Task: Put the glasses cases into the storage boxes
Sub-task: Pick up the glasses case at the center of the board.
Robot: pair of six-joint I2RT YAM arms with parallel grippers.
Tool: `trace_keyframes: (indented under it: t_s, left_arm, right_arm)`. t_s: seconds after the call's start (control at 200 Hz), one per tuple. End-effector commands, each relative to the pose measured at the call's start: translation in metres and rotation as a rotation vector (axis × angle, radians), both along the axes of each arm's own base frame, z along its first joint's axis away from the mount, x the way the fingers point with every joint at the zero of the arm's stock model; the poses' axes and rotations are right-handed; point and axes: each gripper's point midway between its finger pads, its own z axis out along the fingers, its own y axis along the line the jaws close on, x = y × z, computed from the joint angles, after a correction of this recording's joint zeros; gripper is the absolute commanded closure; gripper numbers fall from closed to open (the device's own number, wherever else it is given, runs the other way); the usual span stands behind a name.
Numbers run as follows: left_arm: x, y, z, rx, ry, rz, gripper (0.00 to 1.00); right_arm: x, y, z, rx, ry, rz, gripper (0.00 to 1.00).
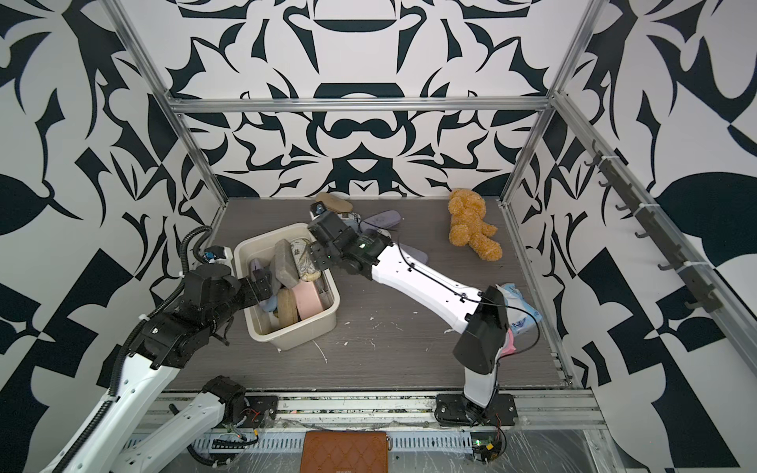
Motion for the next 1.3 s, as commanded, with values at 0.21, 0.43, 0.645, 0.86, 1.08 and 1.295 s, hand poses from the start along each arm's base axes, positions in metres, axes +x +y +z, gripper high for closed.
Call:
trace_keyframes:
  t_s: [0.21, 0.43, 0.645, 0.86, 1.08, 1.295]
  left_arm:
    - [0.014, -0.003, 0.010, -0.112, 0.016, -0.020, 0.01]
    - [0.016, -0.004, 0.010, -0.152, 0.017, -0.028, 0.01]
    - [0.018, -0.005, 0.007, -0.159, 0.032, -0.030, 0.01]
    - [0.019, -0.007, 0.008, -0.170, 0.013, -0.034, 0.01]
    - [0.020, -0.011, 0.003, -0.184, 0.024, -0.049, 0.01]
    - [0.013, -0.010, 0.002, -0.193, 0.010, -0.056, 0.01]
  right_arm:
    - [0.089, -0.123, -0.113, -0.077, 0.207, -0.101, 0.17]
    - [0.131, -0.156, -0.176, -0.069, 0.350, -0.143, 0.17]
    - [0.122, -0.153, -0.195, -0.005, 0.427, -0.130, 0.19]
    - [0.091, -0.154, -0.199, -0.051, 0.408, -0.193, 0.20]
    - [0.111, -0.174, -0.207, -0.193, 0.392, -0.311, 0.20]
    - [0.107, -0.181, -0.224, -0.206, 0.429, -0.369, 0.26]
